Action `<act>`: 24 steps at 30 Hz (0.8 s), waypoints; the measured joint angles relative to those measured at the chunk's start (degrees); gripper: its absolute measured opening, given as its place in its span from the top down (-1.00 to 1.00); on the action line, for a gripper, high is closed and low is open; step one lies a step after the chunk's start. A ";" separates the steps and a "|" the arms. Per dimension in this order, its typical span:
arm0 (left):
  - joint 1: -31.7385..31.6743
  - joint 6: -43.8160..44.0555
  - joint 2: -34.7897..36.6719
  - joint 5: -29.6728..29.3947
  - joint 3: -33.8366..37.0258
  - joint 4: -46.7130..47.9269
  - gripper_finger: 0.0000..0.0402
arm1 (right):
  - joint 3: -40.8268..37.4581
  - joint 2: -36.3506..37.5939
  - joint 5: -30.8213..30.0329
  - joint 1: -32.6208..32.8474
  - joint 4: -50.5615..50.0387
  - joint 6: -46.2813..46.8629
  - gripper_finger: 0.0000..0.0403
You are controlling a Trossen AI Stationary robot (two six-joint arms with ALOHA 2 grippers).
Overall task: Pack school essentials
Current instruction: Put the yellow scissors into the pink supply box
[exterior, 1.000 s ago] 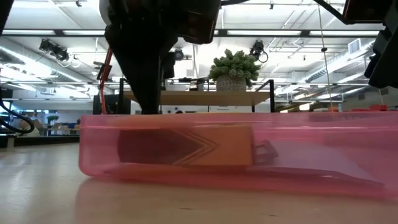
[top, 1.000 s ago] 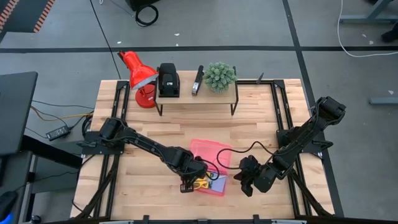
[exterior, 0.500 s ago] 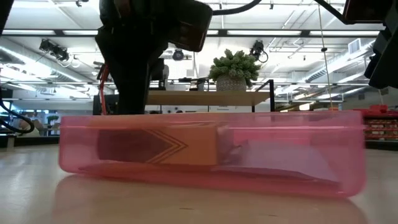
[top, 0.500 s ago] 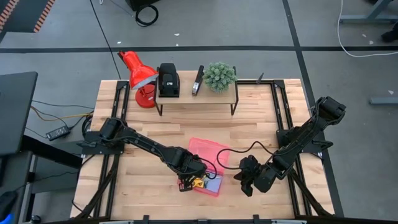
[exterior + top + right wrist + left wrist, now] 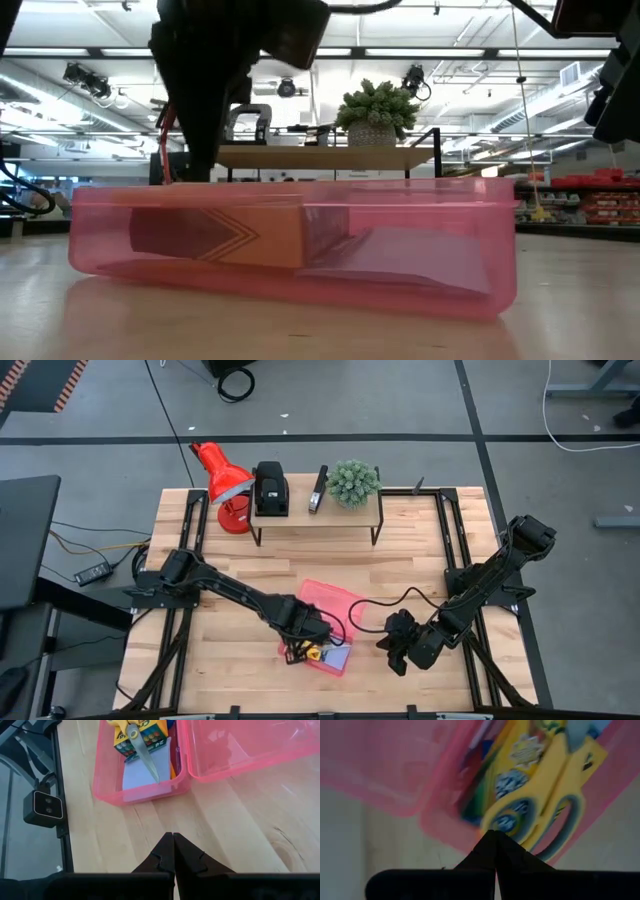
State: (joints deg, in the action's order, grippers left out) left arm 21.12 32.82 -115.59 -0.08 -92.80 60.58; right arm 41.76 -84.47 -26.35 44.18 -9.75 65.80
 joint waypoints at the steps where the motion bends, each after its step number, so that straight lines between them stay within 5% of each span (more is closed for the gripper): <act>1: 0.00 -0.06 0.00 -0.85 -0.73 1.34 0.97 | 0.00 0.00 -0.01 0.00 -0.06 -0.29 0.97; 12: -0.45 -2.31 0.02 -2.29 -1.88 0.89 0.97 | 0.00 0.00 -0.02 0.00 0.44 -1.63 0.97; 19: -1.15 -1.67 0.61 -6.33 -1.27 20.14 0.83 | 0.00 -0.02 1.15 0.10 1.59 -3.75 0.97; 24: -1.40 -4.67 1.68 1.39 3.46 15.38 0.88 | 0.00 -0.02 1.07 0.13 1.47 -4.53 0.97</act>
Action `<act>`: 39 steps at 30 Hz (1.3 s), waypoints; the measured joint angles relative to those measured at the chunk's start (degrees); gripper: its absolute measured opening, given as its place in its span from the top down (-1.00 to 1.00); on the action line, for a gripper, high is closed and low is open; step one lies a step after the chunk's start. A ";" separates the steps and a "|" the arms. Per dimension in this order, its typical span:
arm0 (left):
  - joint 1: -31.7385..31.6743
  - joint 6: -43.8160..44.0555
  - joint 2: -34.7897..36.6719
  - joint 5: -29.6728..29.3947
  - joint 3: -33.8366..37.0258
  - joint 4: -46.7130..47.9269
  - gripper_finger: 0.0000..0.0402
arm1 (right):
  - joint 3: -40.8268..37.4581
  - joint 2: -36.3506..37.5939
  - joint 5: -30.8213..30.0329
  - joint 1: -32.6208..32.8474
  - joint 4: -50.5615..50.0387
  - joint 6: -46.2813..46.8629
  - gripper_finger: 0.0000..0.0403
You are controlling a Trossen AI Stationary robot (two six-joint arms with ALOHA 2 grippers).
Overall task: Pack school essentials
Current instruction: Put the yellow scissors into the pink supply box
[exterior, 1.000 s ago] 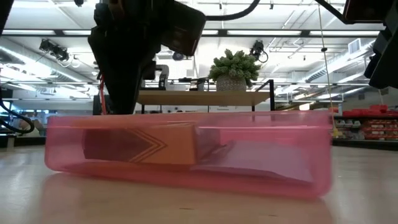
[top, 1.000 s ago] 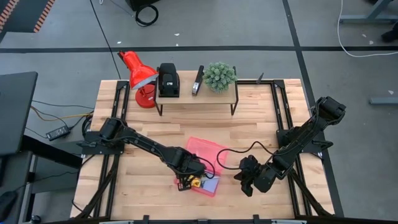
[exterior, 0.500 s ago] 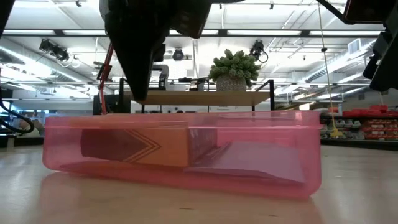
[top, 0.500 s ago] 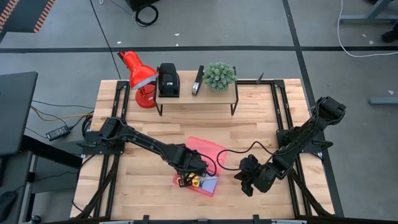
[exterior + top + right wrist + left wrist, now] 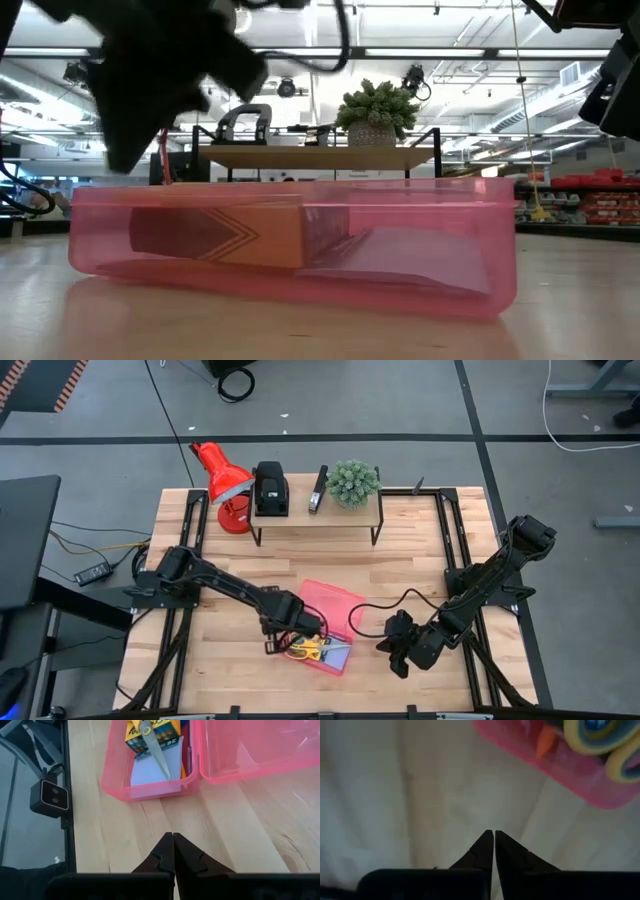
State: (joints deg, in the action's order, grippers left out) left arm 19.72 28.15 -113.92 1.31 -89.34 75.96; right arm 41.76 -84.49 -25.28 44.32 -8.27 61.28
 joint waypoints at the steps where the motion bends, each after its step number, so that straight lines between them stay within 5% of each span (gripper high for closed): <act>1: 0.00 0.07 -0.01 1.32 1.25 -0.90 0.90 | 0.00 0.00 -0.02 0.08 0.00 0.06 0.97; 8: 0.05 1.25 -0.01 3.85 8.70 -6.76 0.95 | 0.00 0.00 -0.24 0.61 1.79 -0.91 0.97; 14: 0.07 1.42 -0.01 9.56 11.65 -18.68 0.96 | 1.84 -0.02 1.25 -2.81 3.62 -11.64 0.97; 22: 0.05 9.04 -0.01 10.17 12.06 -26.62 0.93 | 1.95 -1.61 12.86 -12.35 1.13 -19.40 0.97; 29: 0.19 15.99 -0.01 10.15 12.06 -33.73 0.98 | 1.95 -2.21 19.81 -11.47 3.35 -27.23 0.97; 39: 0.05 18.66 -0.01 9.28 12.06 -43.28 0.92 | 1.95 -2.21 17.21 -11.29 -0.41 -28.36 0.97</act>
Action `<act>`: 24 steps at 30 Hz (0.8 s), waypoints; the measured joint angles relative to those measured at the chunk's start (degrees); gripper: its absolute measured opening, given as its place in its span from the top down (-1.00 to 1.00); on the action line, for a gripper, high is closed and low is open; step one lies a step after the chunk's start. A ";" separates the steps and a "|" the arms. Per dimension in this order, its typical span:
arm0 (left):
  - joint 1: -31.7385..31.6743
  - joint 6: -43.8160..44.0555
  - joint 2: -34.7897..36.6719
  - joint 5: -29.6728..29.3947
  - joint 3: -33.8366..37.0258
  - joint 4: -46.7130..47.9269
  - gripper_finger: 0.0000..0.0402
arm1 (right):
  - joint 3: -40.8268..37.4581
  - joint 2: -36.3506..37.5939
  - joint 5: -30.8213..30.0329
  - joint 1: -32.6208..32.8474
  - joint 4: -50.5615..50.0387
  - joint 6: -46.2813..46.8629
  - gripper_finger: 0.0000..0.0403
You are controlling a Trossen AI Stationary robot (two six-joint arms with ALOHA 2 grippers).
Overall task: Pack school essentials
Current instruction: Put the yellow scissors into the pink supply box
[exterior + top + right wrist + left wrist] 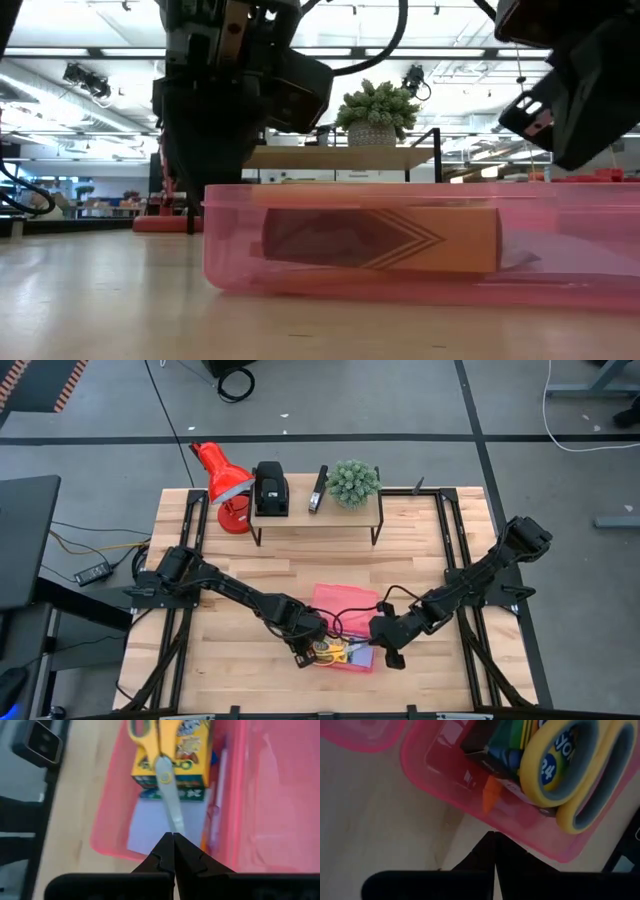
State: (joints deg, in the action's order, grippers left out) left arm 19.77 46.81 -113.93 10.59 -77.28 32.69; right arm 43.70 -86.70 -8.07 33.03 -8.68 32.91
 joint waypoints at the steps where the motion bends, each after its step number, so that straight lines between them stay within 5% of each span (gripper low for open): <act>1: 0.00 -0.01 0.00 -0.01 0.00 0.01 0.93 | 0.00 0.00 0.01 -0.09 -0.80 0.01 0.97; 24: -1.20 3.34 0.00 -3.51 0.00 -6.11 0.95 | -2.36 0.02 1.09 -0.65 1.65 1.02 0.97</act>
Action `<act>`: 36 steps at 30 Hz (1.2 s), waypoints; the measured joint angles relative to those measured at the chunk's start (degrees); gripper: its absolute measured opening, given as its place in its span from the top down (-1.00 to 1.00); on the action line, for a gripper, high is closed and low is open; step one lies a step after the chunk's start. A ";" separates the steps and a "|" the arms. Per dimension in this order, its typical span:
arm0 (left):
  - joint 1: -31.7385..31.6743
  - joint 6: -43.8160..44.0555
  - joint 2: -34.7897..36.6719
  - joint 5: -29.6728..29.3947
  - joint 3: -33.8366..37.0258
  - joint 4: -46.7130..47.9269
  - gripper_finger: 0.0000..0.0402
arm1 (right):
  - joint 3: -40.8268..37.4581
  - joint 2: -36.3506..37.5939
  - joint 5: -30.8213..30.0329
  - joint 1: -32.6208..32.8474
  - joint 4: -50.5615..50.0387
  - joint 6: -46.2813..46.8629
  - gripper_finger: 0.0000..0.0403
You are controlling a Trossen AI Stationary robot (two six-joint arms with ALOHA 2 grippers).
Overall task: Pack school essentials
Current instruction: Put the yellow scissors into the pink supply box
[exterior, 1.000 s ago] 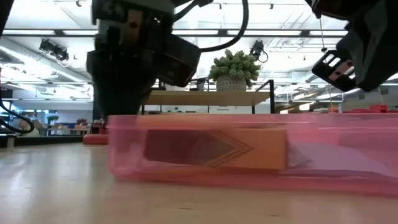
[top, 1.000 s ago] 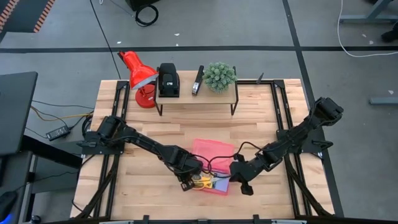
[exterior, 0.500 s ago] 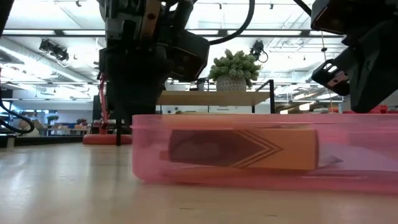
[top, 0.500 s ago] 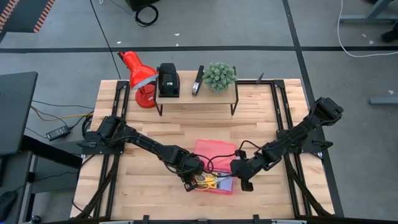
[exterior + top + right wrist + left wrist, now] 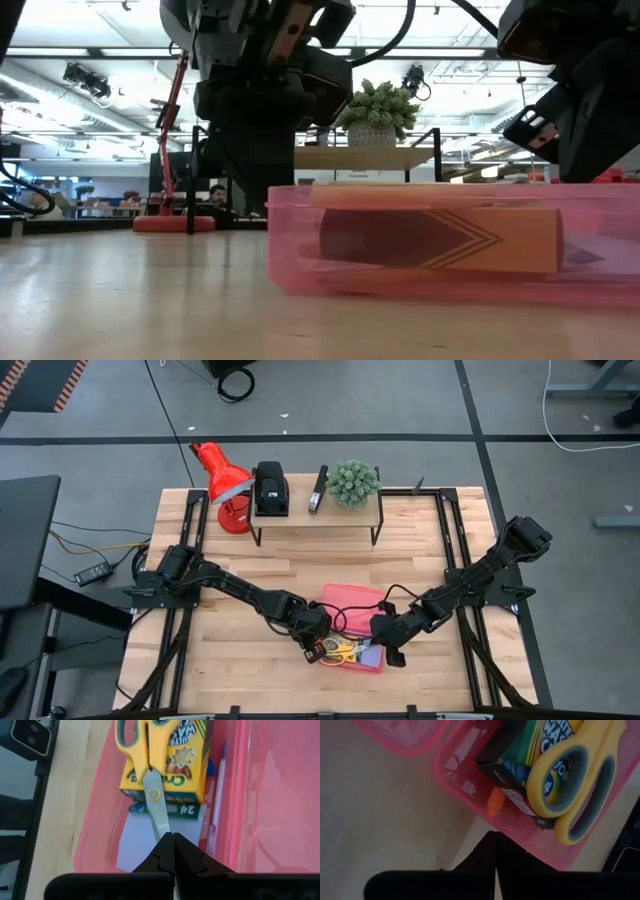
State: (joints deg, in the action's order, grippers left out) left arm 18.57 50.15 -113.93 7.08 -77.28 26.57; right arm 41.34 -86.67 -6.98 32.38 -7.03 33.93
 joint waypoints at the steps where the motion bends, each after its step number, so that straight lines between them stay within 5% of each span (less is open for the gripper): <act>1: -0.05 0.07 0.00 -0.01 0.00 -0.03 0.94 | 0.00 0.00 0.02 0.02 0.13 0.00 0.97; 36: -0.09 0.20 0.00 0.69 0.00 -0.18 0.97 | 0.00 -2.69 0.04 1.27 1.01 0.73 0.97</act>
State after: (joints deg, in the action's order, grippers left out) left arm 18.48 50.35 -113.93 7.77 -77.28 26.39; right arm 41.34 -89.36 -6.94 33.66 -6.02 34.66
